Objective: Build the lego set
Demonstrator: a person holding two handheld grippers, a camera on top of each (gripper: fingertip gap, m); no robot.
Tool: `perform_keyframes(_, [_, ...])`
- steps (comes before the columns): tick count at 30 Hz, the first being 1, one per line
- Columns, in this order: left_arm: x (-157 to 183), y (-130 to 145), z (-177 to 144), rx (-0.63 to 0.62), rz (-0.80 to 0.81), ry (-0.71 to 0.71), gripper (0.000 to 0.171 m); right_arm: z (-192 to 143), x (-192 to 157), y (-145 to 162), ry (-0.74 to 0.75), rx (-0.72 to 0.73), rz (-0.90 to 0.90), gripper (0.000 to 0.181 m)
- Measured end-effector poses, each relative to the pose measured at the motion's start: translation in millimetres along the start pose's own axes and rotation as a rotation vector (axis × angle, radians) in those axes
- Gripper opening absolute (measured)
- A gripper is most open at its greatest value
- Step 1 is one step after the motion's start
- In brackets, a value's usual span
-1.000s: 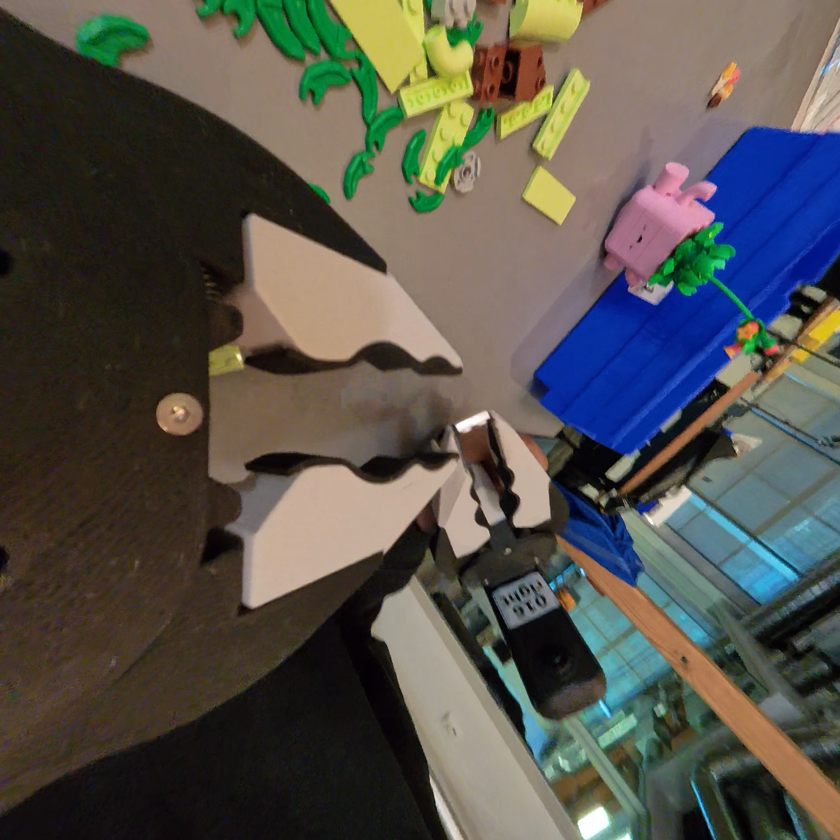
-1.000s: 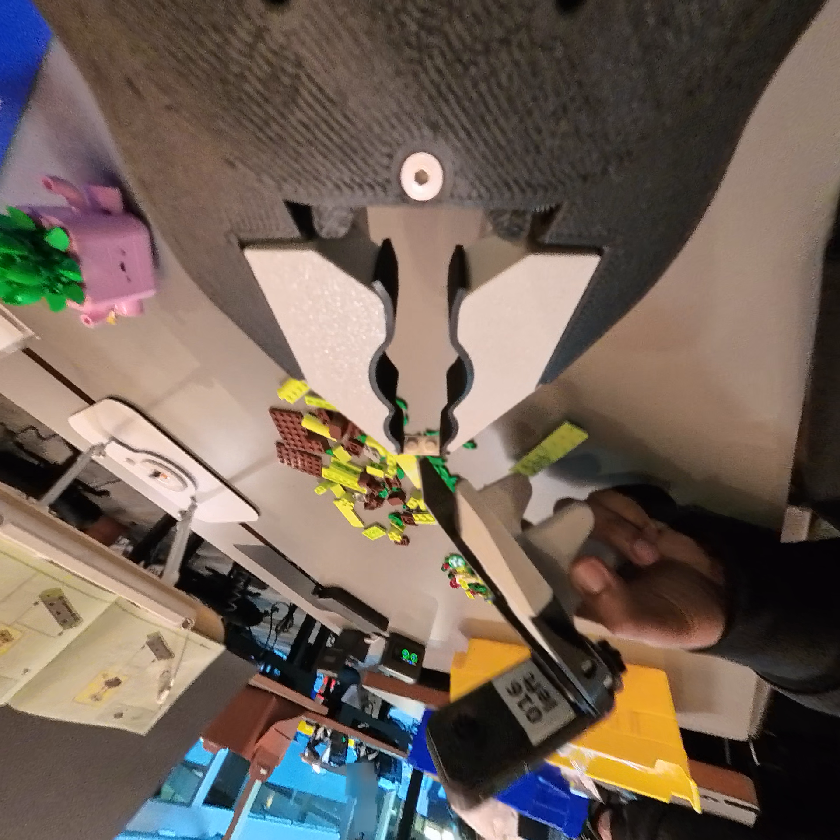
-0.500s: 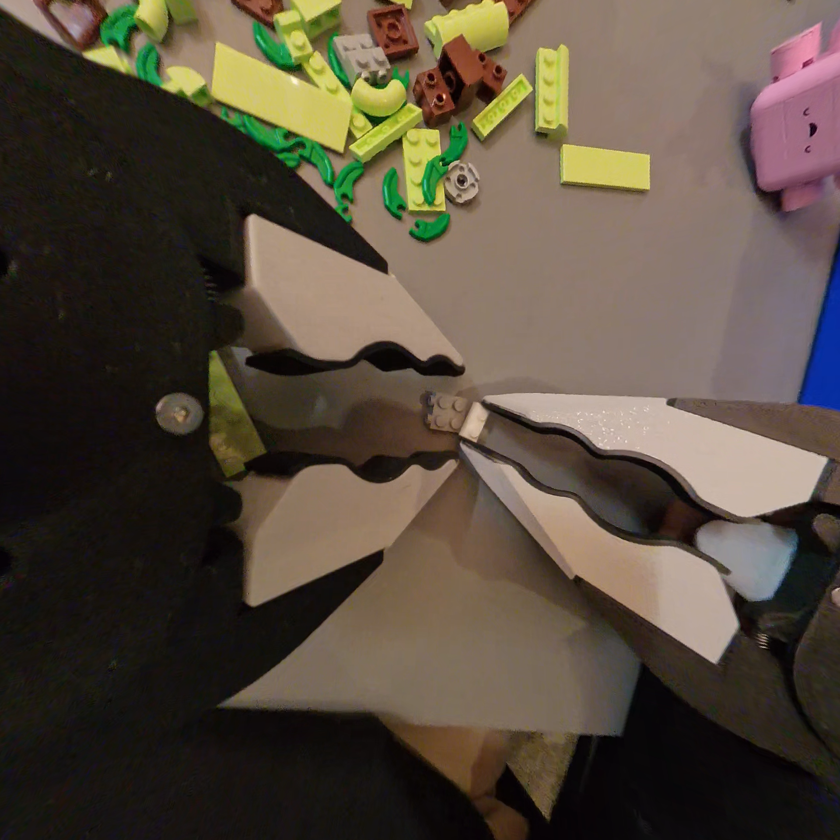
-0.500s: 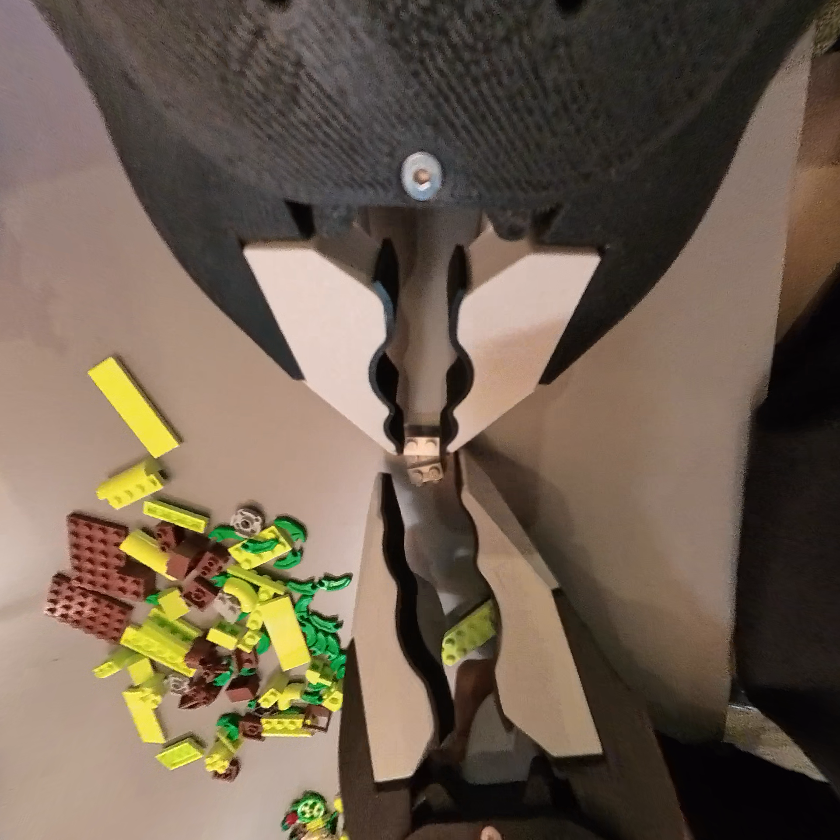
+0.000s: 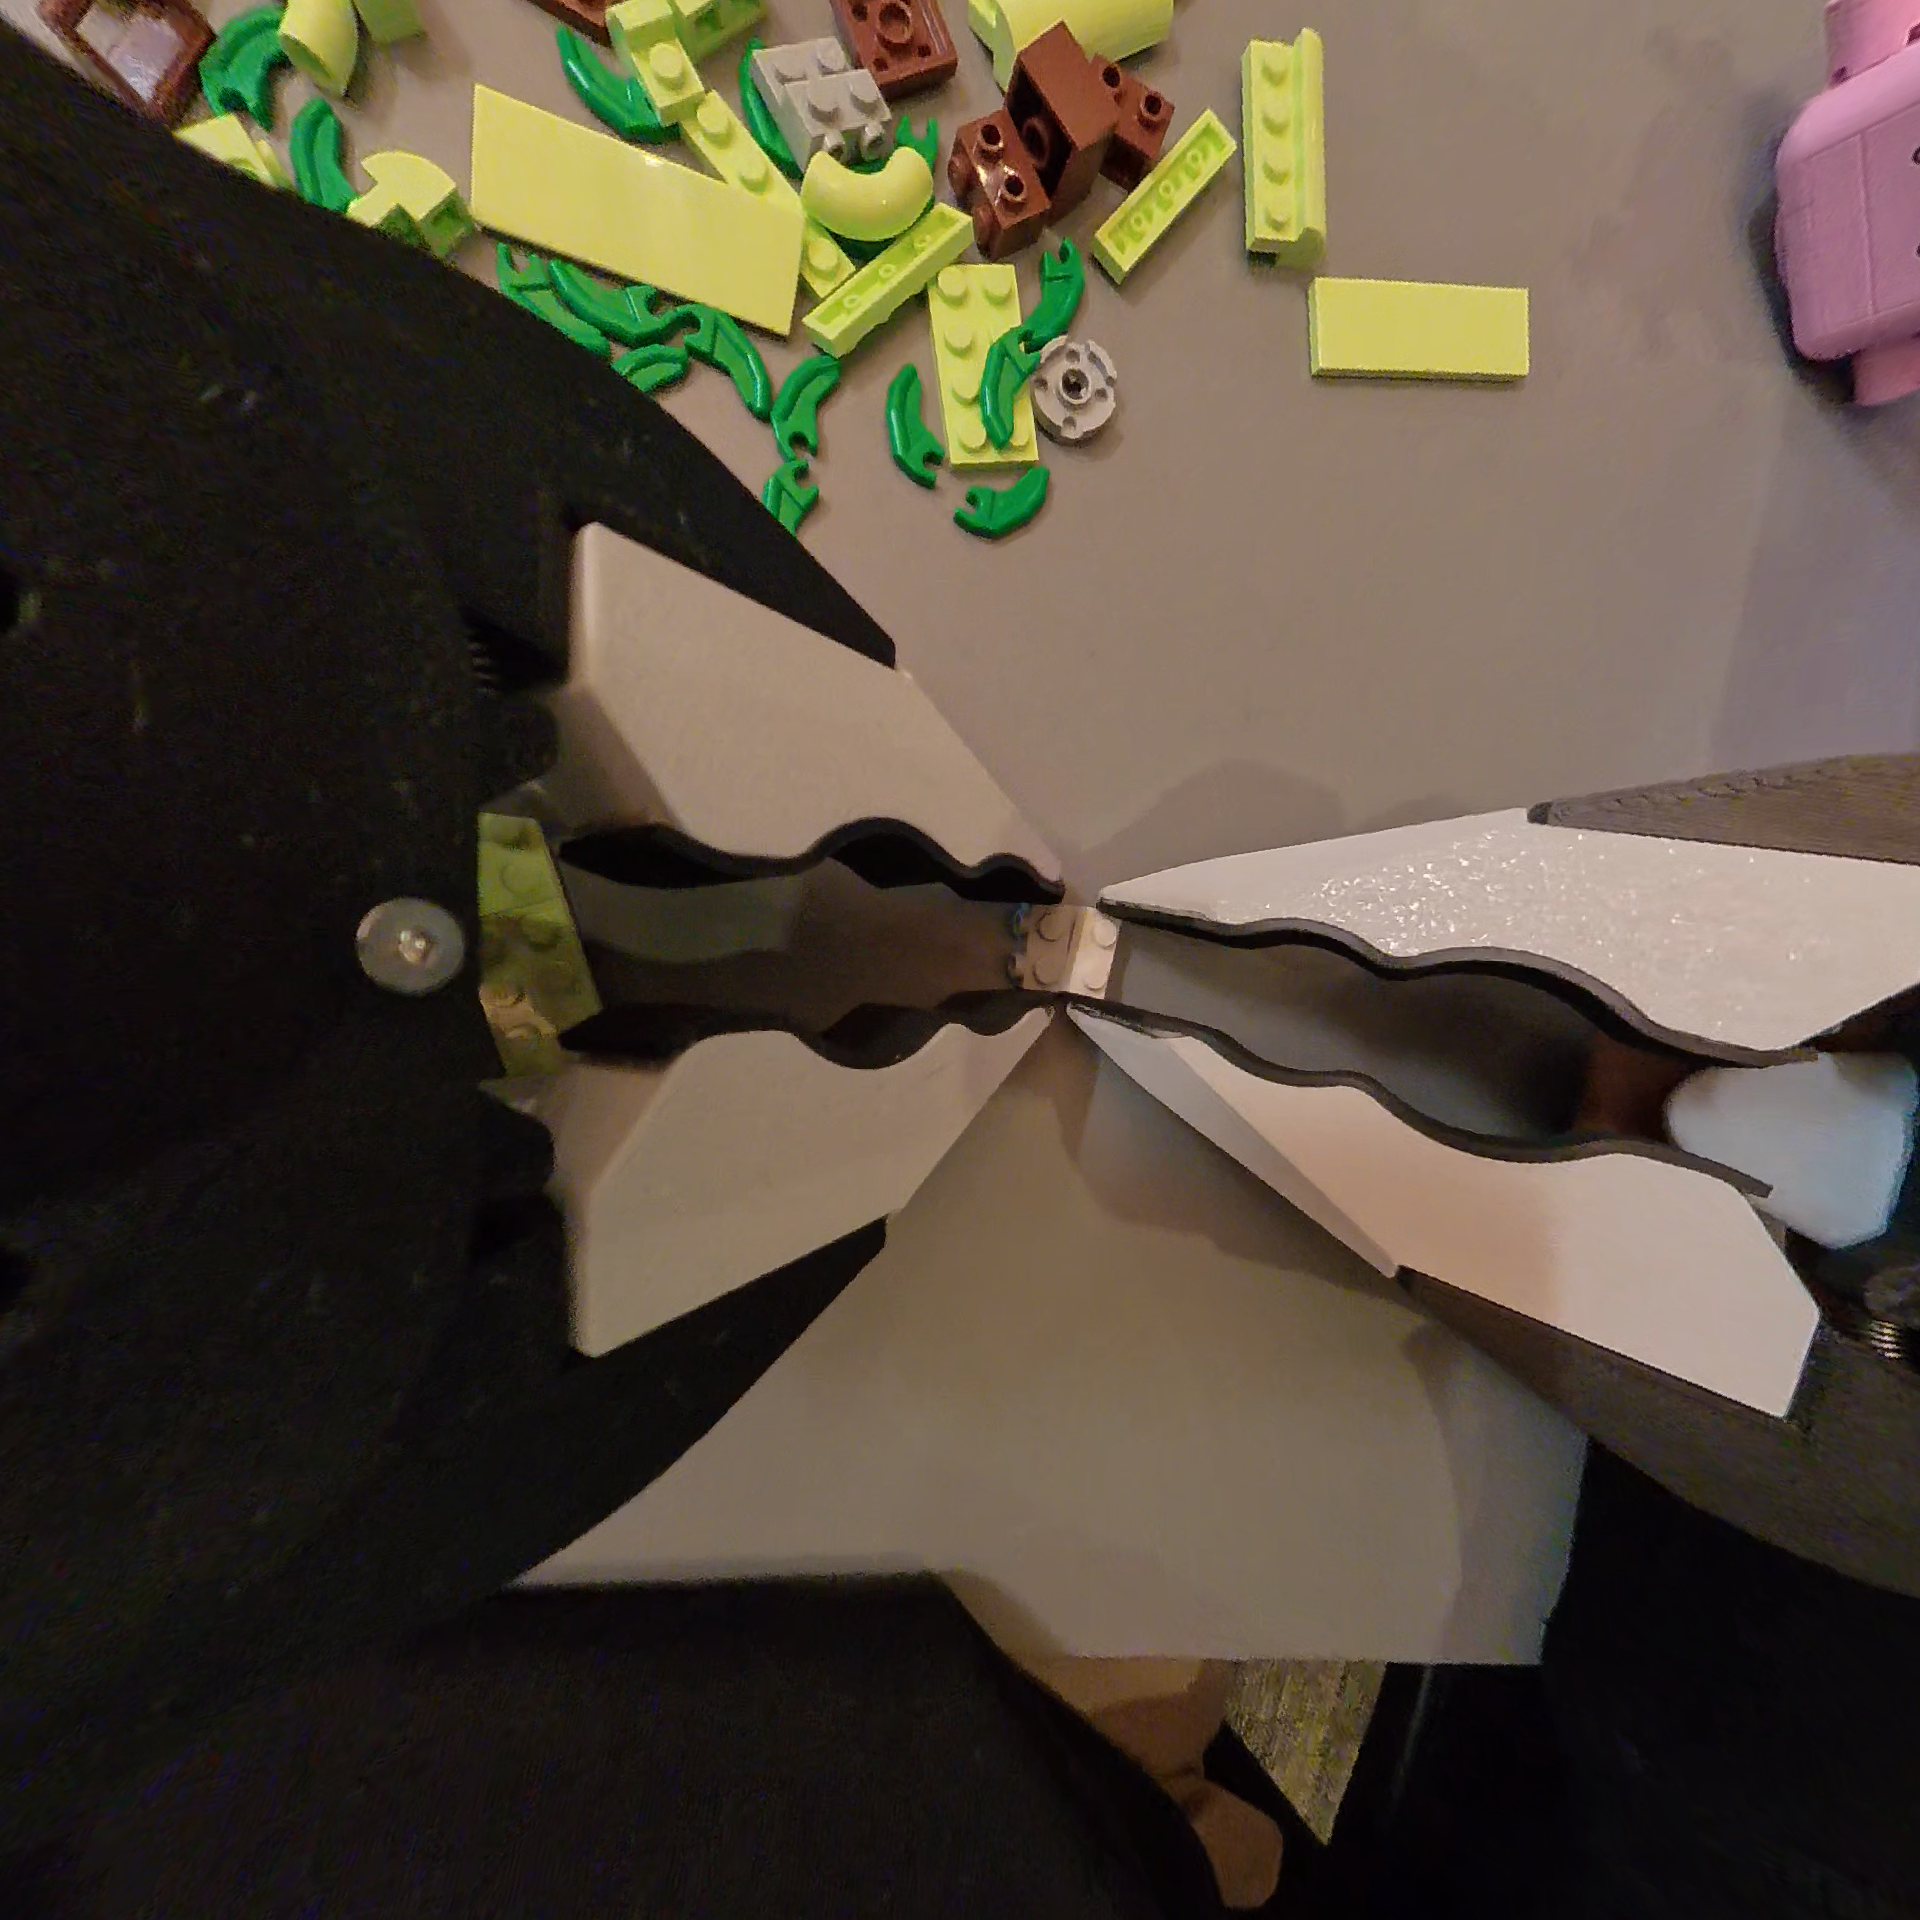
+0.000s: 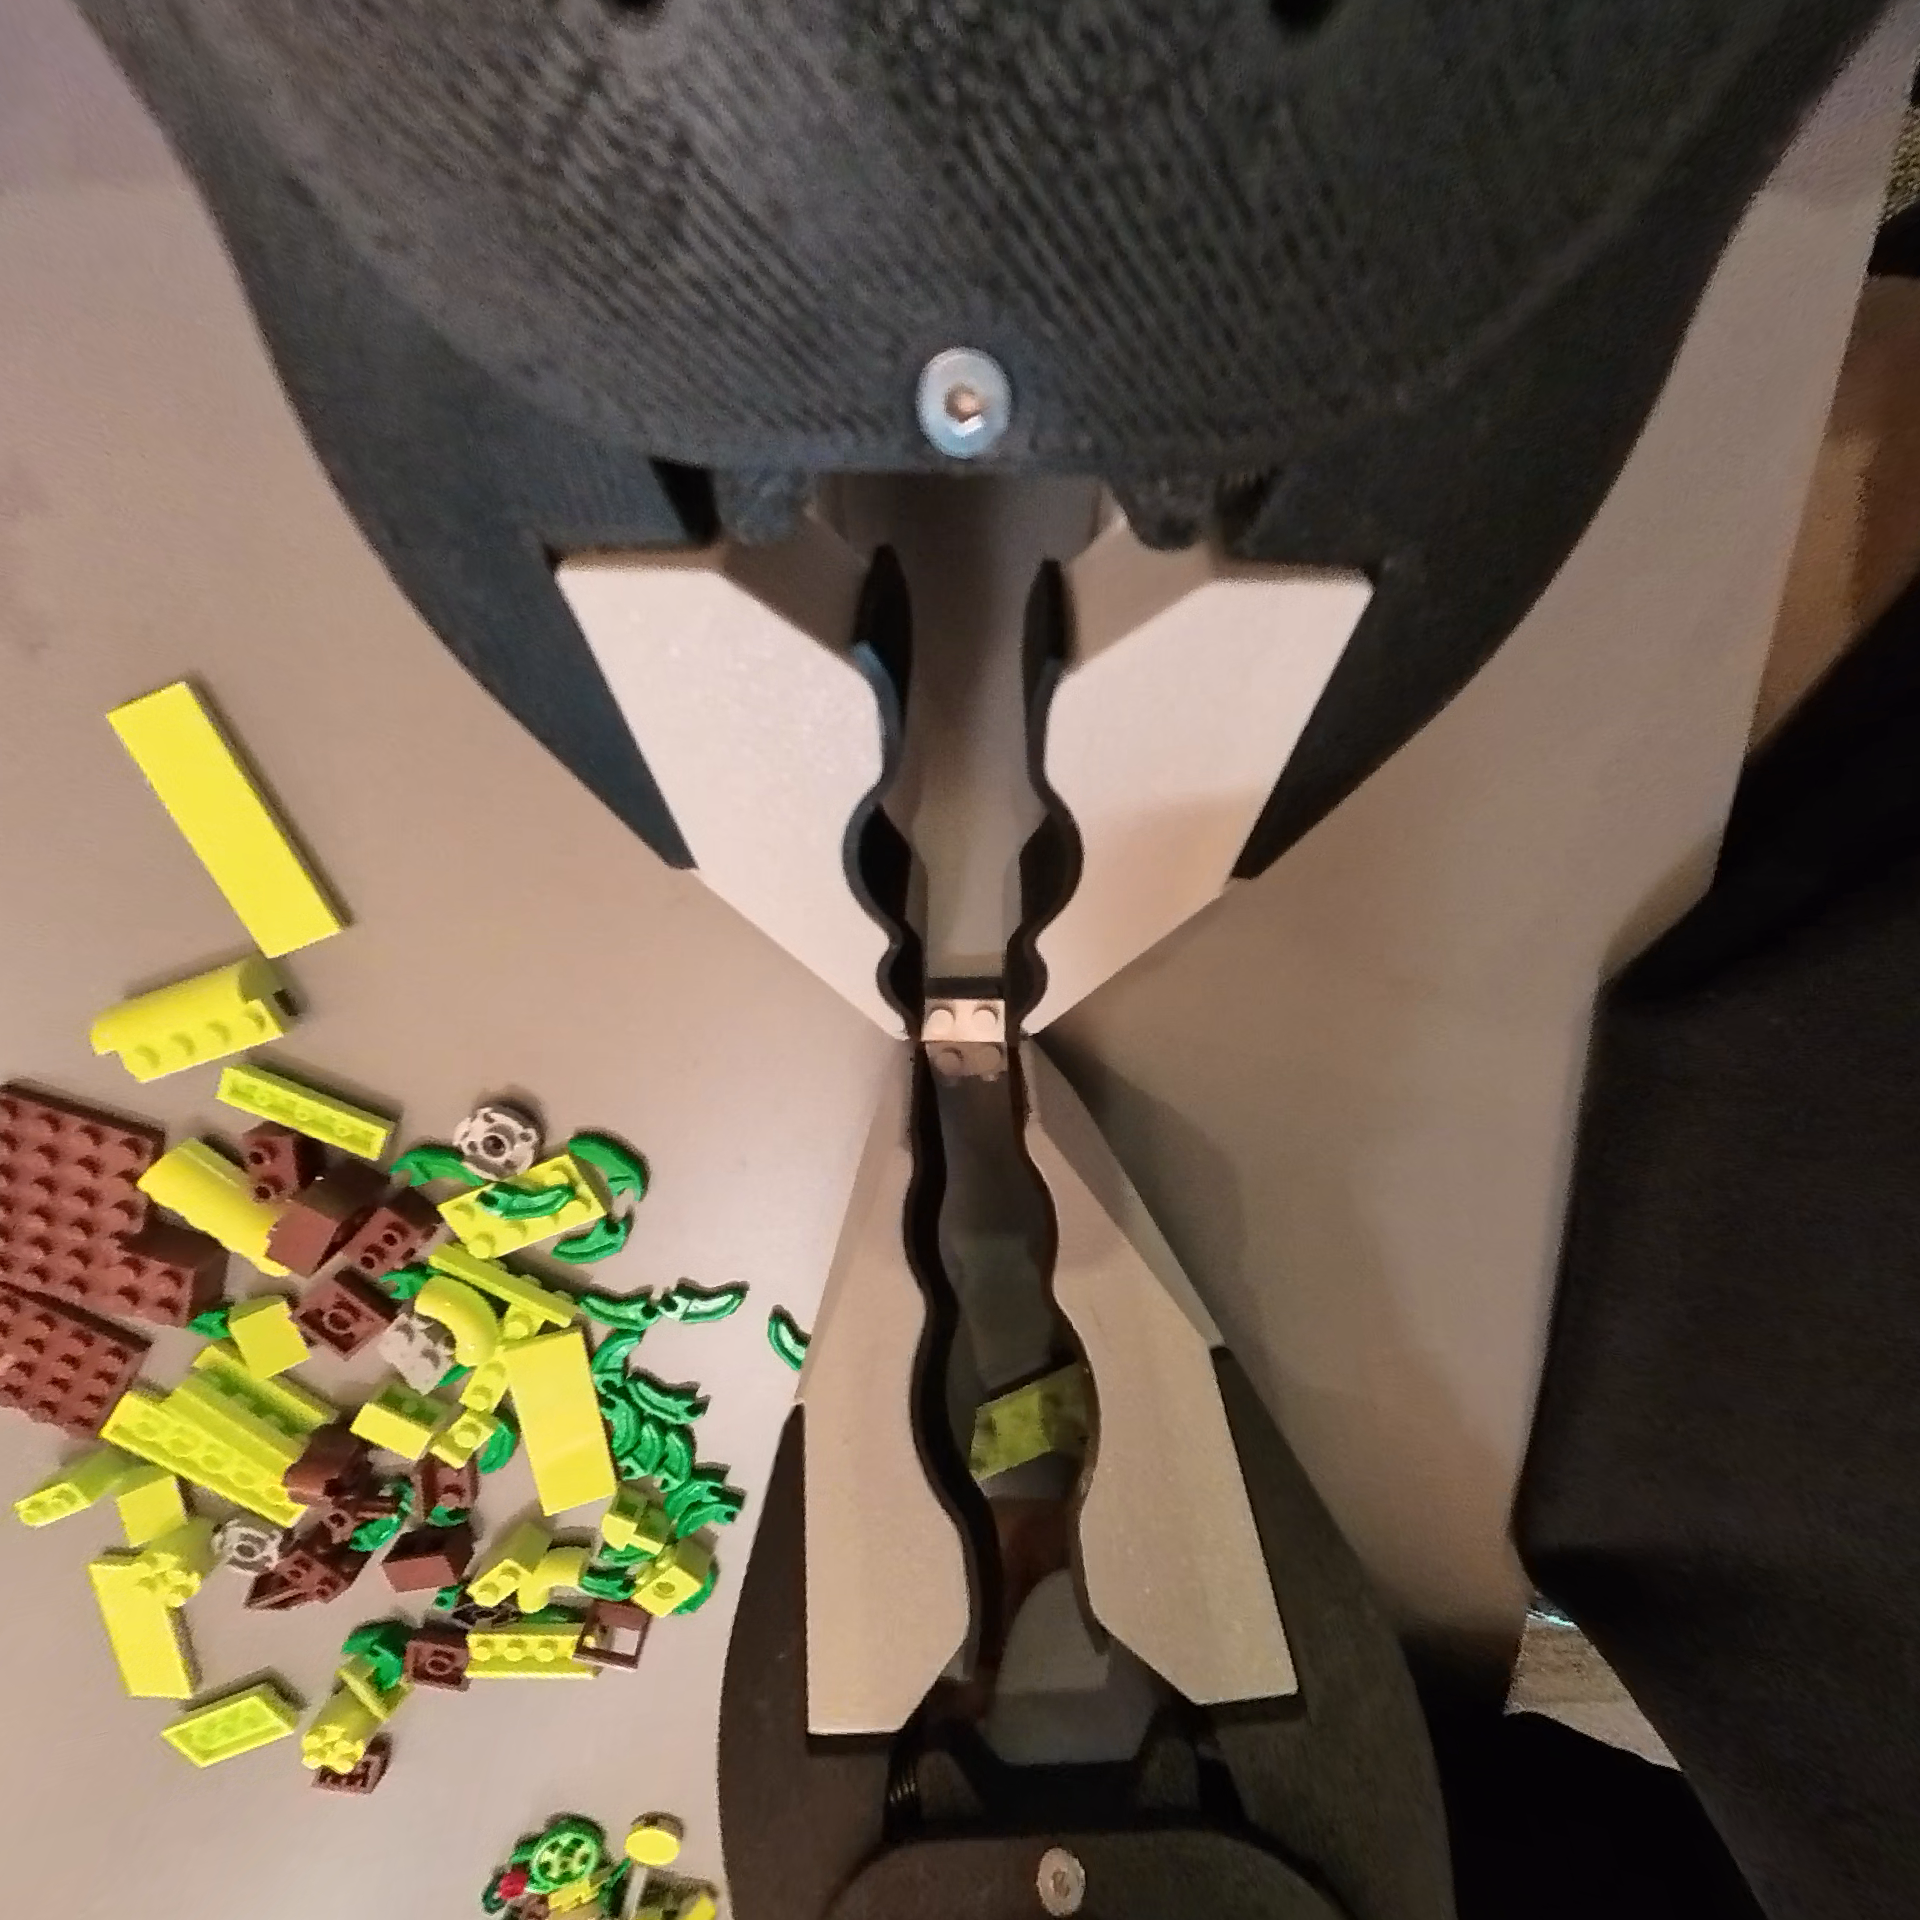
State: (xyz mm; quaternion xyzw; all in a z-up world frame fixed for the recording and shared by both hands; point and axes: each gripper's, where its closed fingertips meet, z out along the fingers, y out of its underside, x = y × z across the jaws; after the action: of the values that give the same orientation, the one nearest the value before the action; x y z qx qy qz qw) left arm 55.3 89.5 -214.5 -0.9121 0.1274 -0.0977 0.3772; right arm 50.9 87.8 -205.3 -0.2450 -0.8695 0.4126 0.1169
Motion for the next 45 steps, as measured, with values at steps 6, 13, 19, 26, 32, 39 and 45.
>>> perform_keyframes(6, [1.3,1.7,-1.0,-0.005,0.016,0.027,0.015,1.3,-1.7,0.8,-0.043,-0.008,-0.053,0.013])
perform_keyframes(13, [3.1,4.0,-3.4,-0.007,0.019,0.07,0.015,4.0,-4.6,-1.1,-0.084,-0.015,-0.087,0.013])
perform_keyframes(19, [3.4,3.9,-3.3,-0.007,0.025,0.072,0.015,4.8,-4.6,-0.1,-0.1,-0.099,-0.077,0.013])
perform_keyframes(26, [3.3,3.8,-3.4,-0.006,0.028,0.062,0.015,6.0,-4.2,0.3,-0.082,-0.181,-0.049,0.013])
perform_keyframes(32, [3.3,3.7,-3.5,-0.005,0.026,0.062,0.015,6.6,-4.1,0.3,-0.068,-0.239,-0.076,0.014])
perform_keyframes(39, [3.1,4.1,-3.6,-0.006,0.027,0.063,0.015,4.0,2.3,2.5,0.004,-0.072,-0.001,0.043])
perform_keyframes(45, [3.1,4.0,-3.5,-0.006,0.019,0.07,0.015,-9.1,-1.5,-12.6,-0.007,0.097,0.065,0.0])
